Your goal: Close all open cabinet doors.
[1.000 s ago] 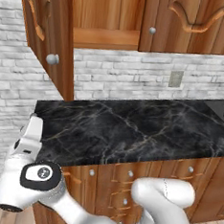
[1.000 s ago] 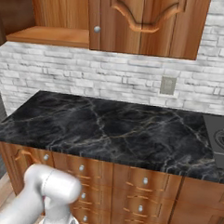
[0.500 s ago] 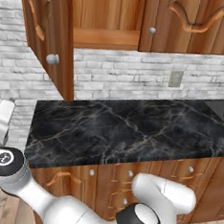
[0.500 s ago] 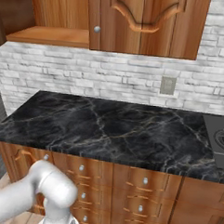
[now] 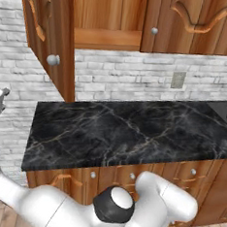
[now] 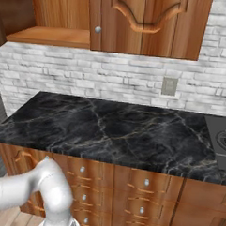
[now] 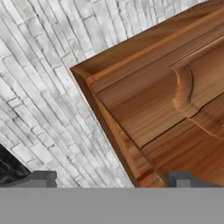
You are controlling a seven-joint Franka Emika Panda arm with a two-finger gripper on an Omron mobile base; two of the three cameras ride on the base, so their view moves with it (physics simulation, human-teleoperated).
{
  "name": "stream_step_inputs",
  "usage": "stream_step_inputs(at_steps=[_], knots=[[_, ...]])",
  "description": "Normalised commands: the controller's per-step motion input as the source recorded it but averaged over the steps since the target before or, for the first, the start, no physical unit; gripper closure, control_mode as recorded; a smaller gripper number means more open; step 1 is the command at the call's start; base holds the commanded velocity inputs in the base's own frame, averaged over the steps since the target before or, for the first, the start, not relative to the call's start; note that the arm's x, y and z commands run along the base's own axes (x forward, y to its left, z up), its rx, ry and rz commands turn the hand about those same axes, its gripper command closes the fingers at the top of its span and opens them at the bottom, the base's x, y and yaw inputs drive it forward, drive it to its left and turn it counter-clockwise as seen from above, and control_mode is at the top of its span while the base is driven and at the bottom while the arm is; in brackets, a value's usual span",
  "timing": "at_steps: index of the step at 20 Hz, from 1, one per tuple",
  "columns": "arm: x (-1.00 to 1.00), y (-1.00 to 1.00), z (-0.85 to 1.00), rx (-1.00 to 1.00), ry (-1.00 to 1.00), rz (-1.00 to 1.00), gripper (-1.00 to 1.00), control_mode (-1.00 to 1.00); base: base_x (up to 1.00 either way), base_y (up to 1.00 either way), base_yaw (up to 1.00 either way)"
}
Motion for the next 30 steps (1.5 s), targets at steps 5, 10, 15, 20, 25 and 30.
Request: stream_step_inputs(at_steps=[5, 10, 15, 20, 25, 30], knots=[[0.23, -0.37, 0.04, 0.1, 0.0, -0.06, -1.0, -1.0, 0.0, 0.0, 0.0], [0.34, -0.44, 0.03, 0.07, 0.0, -0.01, -1.0, -1.0, 0.0, 0.0, 0.0], [0.25, -0.52, 0.08, 0.07, 0.0, 0.0, -1.0, -1.0, 0.0, 0.0, 0.0], [0.1, -0.45, 0.2, 0.03, 0.0, 0.0, -1.0, -1.0, 0.0, 0.0, 0.0], [0.0, -0.53, 0.32, 0.0, -0.01, 0.0, -1.0, -1.0, 0.0, 0.0, 0.0], [0.03, -0.57, 0.22, 0.0, 0.0, 0.0, -1.0, -1.0, 0.0, 0.0, 0.0]])
